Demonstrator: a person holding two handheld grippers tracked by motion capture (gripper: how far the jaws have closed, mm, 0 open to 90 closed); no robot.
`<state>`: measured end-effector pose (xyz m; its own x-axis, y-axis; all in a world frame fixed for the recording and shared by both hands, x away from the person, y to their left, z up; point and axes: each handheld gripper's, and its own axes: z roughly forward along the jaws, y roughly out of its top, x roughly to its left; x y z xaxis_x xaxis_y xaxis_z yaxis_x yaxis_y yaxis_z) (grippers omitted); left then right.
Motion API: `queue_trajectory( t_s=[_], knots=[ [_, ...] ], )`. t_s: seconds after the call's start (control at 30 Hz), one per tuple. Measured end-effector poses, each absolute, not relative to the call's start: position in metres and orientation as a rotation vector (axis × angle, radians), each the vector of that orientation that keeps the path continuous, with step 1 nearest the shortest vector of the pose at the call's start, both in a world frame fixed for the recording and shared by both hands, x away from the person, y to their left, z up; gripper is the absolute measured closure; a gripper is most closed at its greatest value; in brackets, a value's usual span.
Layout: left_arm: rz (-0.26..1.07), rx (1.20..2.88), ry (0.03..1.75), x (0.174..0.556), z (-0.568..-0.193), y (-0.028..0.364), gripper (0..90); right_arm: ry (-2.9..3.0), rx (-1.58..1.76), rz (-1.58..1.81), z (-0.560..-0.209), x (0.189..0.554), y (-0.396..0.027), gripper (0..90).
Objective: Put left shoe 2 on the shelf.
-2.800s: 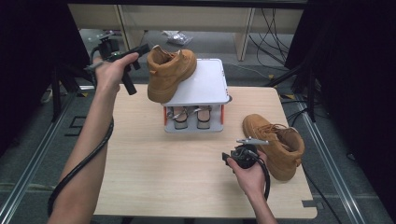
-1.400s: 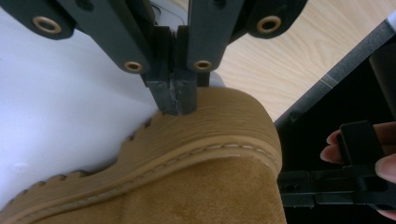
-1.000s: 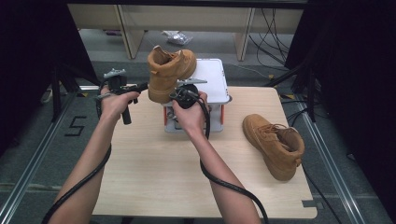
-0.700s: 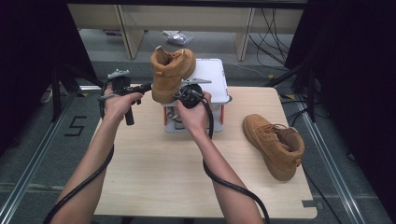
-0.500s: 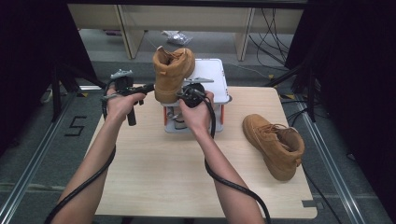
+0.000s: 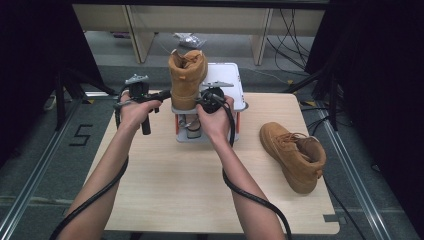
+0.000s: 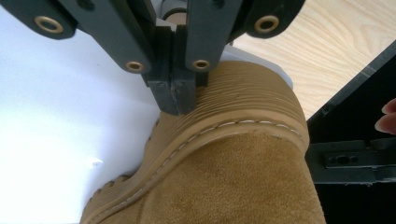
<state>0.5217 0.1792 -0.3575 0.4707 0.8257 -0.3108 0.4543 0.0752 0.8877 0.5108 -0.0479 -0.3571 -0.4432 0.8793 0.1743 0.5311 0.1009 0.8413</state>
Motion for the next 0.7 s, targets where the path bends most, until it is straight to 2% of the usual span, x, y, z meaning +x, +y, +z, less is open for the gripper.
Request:
queue_trajectory(
  t_s=[0.5, 0.57, 0.7],
  knots=[
    [0.394, 1.558, 1.14, 0.52, -0.359, 0.174, 89.7, 2.01, 1.379, 1.229, -0.357, 0.513, -0.05, 90.0],
    [0.387, 1.543, 1.13, 0.519, -0.361, 0.176, 89.5, 2.01, 1.375, 1.219, -0.356, 0.512, -0.051, 87.5],
    [0.451, 1.514, 1.111, 0.508, -0.357, 0.185, 80.6, 1.981, 1.38, 1.205, -0.347, 0.507, -0.059, 82.2]
  ],
)
